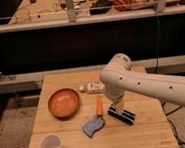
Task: Wipe the white sponge on the table
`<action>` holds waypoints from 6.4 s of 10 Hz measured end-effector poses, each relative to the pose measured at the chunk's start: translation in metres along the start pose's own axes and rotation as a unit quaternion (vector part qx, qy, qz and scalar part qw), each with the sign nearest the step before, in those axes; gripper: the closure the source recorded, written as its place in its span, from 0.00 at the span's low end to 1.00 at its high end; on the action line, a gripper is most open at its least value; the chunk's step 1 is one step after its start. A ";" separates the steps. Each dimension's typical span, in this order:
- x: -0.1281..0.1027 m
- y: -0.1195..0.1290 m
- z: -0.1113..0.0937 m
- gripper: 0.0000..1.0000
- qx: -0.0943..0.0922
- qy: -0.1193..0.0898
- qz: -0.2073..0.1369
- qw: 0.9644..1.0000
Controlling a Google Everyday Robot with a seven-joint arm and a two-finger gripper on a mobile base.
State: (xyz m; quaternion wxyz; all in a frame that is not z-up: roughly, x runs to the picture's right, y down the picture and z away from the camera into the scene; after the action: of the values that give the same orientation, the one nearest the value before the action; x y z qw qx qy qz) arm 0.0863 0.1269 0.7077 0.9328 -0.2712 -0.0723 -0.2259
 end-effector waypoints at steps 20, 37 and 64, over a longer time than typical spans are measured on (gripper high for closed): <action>-0.062 -0.015 0.054 0.20 -0.031 -0.032 -0.176 0.983; -0.095 -0.007 0.070 0.20 -0.046 -0.045 -0.280 0.958; -0.120 0.018 0.115 0.20 -0.042 -0.080 -0.351 0.932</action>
State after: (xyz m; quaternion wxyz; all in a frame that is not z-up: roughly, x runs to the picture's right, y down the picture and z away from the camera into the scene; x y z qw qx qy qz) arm -0.0134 0.2485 0.7646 0.7731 -0.2842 -0.2274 -0.5194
